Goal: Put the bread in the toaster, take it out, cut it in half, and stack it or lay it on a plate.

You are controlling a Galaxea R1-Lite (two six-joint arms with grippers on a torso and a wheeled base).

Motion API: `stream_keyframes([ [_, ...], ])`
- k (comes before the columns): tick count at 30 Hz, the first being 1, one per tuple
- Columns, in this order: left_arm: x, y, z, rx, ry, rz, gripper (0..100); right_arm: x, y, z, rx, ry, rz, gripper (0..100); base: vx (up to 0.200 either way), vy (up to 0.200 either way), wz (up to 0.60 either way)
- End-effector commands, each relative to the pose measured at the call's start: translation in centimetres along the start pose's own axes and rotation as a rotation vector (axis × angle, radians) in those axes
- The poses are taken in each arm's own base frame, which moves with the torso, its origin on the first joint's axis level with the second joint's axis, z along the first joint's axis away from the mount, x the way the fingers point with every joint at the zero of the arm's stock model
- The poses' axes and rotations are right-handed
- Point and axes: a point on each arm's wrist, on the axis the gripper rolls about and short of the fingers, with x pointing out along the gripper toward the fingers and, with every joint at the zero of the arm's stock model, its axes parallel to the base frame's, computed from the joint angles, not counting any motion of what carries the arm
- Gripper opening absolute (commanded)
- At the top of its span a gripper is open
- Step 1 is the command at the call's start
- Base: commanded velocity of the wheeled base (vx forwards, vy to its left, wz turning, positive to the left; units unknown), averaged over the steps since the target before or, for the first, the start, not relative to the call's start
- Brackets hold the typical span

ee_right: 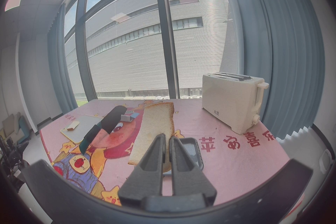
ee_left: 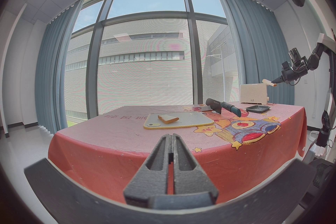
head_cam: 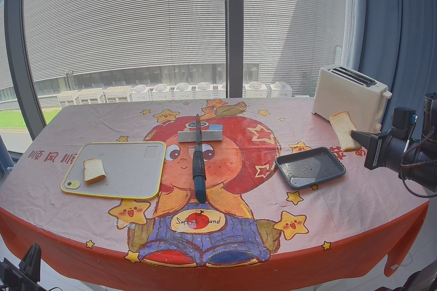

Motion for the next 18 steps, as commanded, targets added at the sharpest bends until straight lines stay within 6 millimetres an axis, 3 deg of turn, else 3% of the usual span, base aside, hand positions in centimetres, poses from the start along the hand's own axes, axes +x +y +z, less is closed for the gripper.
stream_keyframes([
  [1, 0.0, 0.0, -0.5, 0.0, 0.0, -0.001, 0, 1.2, -0.6, -0.3, 0.012, 0.012, -0.006, 0, 0.0, 0.0, 0.0],
  [13, 0.0, 0.0, -0.5, 0.0, 0.0, 0.001, 0, 2.7, -1.6, -0.6, 0.026, 0.029, -0.035, 0, 0.0, 0.0, 0.0],
  [18, 0.0, 0.0, -0.5, 0.0, 0.0, -0.001, 0, 4.3, -2.1, -1.2, 0.034, 0.051, -0.057, 0, 0.0, 0.0, 0.0],
])
